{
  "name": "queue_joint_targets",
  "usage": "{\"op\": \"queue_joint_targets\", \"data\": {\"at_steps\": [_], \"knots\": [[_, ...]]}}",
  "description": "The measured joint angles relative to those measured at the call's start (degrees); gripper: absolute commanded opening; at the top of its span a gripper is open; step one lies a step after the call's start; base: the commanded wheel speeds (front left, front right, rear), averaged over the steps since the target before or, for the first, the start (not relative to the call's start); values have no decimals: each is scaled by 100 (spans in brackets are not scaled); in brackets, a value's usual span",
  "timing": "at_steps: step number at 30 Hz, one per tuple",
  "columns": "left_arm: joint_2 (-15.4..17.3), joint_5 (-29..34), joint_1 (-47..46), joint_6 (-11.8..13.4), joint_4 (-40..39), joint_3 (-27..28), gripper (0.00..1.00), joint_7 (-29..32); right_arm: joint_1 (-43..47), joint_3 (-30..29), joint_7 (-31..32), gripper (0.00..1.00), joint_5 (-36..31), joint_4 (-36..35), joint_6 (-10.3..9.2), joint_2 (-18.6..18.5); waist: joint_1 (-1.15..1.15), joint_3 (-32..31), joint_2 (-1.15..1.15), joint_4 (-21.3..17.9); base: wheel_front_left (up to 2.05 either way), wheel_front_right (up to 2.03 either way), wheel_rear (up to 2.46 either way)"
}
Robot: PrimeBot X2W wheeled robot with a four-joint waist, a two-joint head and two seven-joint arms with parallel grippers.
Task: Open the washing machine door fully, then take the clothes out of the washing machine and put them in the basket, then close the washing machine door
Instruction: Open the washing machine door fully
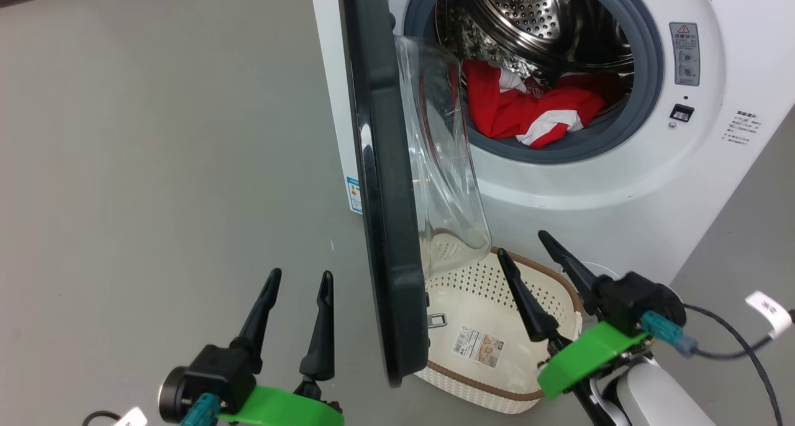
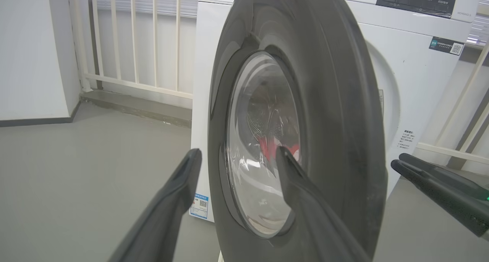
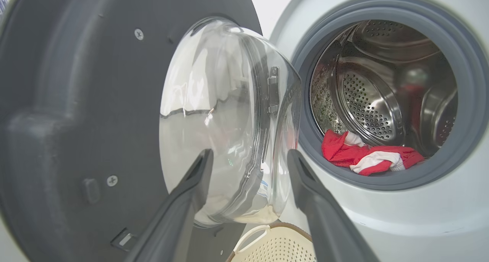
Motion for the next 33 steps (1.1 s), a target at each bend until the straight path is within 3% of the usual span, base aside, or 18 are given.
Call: {"op": "queue_joint_targets", "data": {"at_steps": [7,19,31,32,33], "knots": [[-3,1,4,0,-4,-71,100,-7,772,-647,-8,100,-1009,-917,1,152,0,-28,0,0,0,0,0],[-8,13,81,0,26,-81,100,-37,1691,-932,-49,100,-1171,-1817,1,183,0,-55,0,-28,0,0,0],[-11,20,81,1,146,-85,100,-58,1739,-943,-49,100,-1102,-1936,1,185,0,-125,0,-56,0,0,0],[-11,20,81,1,153,-87,97,-58,1739,-943,-49,100,-1101,-1936,1,185,0,-131,0,-59,0,0,0],[-11,20,81,1,158,-87,70,-58,1739,-939,-49,100,-1096,-1936,1,185,0,-138,0,-64,0,0,0]]}}
